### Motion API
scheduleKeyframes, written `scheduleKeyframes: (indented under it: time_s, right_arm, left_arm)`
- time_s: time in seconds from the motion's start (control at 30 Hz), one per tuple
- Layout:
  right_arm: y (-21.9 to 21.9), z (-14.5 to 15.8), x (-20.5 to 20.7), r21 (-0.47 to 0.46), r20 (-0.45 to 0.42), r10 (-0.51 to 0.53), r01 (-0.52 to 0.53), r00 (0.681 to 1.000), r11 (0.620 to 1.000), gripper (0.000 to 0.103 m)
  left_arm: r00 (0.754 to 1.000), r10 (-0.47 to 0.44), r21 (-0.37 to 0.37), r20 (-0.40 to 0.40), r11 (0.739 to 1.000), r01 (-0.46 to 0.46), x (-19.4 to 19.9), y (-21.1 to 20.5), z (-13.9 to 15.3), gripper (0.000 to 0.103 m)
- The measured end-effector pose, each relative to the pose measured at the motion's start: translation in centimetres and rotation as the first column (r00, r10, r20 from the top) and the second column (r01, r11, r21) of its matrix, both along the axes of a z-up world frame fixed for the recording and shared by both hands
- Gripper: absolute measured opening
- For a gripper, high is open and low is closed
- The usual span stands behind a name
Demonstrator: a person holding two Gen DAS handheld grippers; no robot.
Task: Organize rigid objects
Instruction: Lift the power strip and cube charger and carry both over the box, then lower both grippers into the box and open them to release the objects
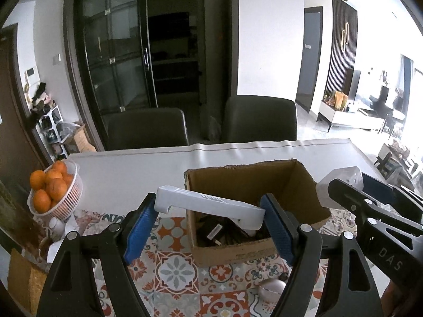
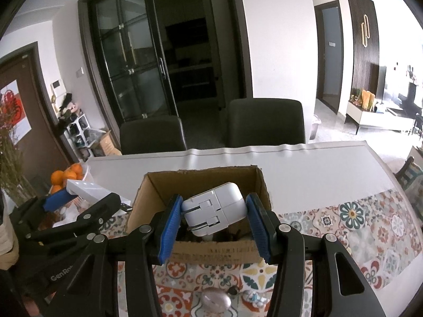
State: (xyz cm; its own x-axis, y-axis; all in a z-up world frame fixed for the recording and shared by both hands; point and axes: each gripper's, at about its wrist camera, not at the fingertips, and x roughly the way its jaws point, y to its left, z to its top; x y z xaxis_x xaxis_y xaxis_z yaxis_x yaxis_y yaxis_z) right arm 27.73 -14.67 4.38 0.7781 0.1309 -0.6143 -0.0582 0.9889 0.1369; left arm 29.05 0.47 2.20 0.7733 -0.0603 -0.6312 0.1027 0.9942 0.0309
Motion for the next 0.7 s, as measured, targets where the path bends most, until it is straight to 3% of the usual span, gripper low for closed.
scheduleKeyframes:
  time_s: [0.4, 0.7]
  right_arm:
    - [-0.3, -1.1, 4.0, -0.029, -0.068, 0.009, -0.011, 0.998, 1.000, 0.051]
    - [-0.9, -3.4, 7.5, -0.022, -0.170, 0.022, -0.027, 0.985, 0.999, 0.050]
  left_arm:
    - [0.996, -0.021, 0.016, -0.091, 1.000, 0.022, 4.3, -1.0, -1.8, 0.079]
    - [0.986, -0.030, 0.027, -0.166, 0.999, 0.035, 7.1, -1.4, -3.3, 0.079]
